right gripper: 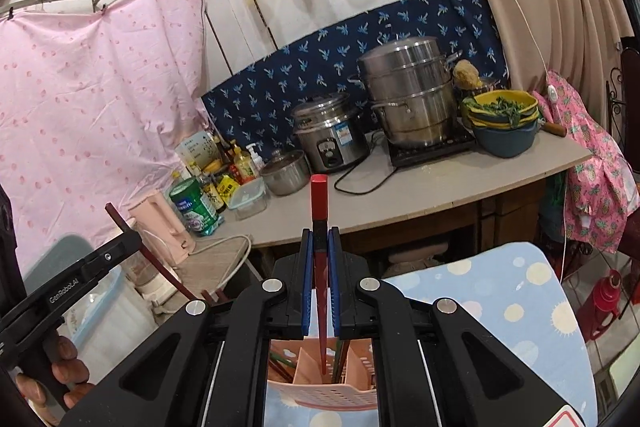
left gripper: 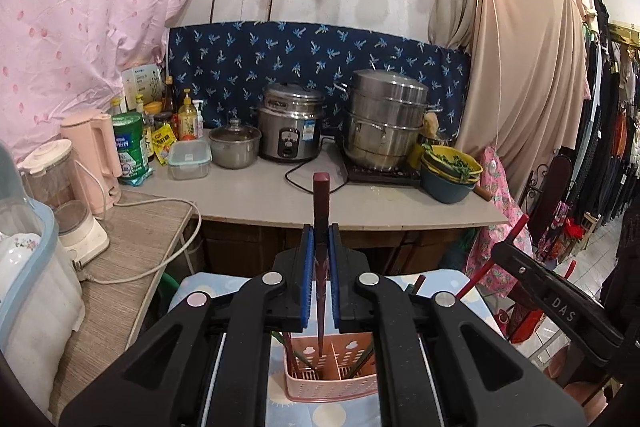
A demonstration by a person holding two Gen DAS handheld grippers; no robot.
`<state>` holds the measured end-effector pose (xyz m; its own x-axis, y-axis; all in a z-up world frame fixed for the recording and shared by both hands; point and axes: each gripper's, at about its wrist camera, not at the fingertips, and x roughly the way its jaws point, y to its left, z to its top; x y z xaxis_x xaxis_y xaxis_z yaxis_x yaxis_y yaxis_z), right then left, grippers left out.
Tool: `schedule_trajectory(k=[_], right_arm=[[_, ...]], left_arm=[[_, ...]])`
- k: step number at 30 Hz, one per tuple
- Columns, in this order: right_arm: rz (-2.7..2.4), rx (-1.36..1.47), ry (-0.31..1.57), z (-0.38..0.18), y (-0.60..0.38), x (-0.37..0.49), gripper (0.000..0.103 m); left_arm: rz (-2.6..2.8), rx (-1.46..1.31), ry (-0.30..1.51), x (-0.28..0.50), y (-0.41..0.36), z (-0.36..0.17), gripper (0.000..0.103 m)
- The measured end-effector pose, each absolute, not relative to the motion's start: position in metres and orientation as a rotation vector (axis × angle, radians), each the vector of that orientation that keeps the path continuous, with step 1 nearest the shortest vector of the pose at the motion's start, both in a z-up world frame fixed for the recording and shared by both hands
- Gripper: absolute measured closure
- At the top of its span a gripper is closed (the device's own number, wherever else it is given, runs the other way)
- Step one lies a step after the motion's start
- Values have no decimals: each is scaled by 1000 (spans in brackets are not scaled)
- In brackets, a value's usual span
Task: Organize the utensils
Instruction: 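Open both tools releasing the chopsticks into the pink basket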
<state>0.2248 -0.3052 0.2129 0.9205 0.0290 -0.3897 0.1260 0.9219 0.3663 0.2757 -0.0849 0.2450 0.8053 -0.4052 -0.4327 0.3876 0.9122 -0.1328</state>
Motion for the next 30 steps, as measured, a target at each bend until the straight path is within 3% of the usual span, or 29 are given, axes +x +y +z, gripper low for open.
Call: schedule_trajectory(k=[12, 13, 15, 17, 18, 22, 30], right_arm=[[-80, 395, 496, 168, -305, 245, 96], [-84, 396, 494, 168, -306, 245, 94], [-92, 403, 478, 171, -307, 242, 88], [-94, 406, 468, 175, -307, 240, 88], [-93, 406, 461, 177, -307, 238, 86], [-92, 391, 434, 187, -304, 227, 80], [-79, 359, 409, 200, -291, 206, 79]], left_arm=[[-422, -68, 571, 296, -82, 206, 95], [-417, -76, 572, 296, -81, 206, 92], [-415, -90, 555, 293, -77, 207, 64], [-395, -94, 519, 287, -74, 210, 50], [-391, -90, 507, 285, -73, 212, 47], [-386, -78, 495, 278, -70, 217, 47], [-375, -43, 472, 256, -69, 223, 46]])
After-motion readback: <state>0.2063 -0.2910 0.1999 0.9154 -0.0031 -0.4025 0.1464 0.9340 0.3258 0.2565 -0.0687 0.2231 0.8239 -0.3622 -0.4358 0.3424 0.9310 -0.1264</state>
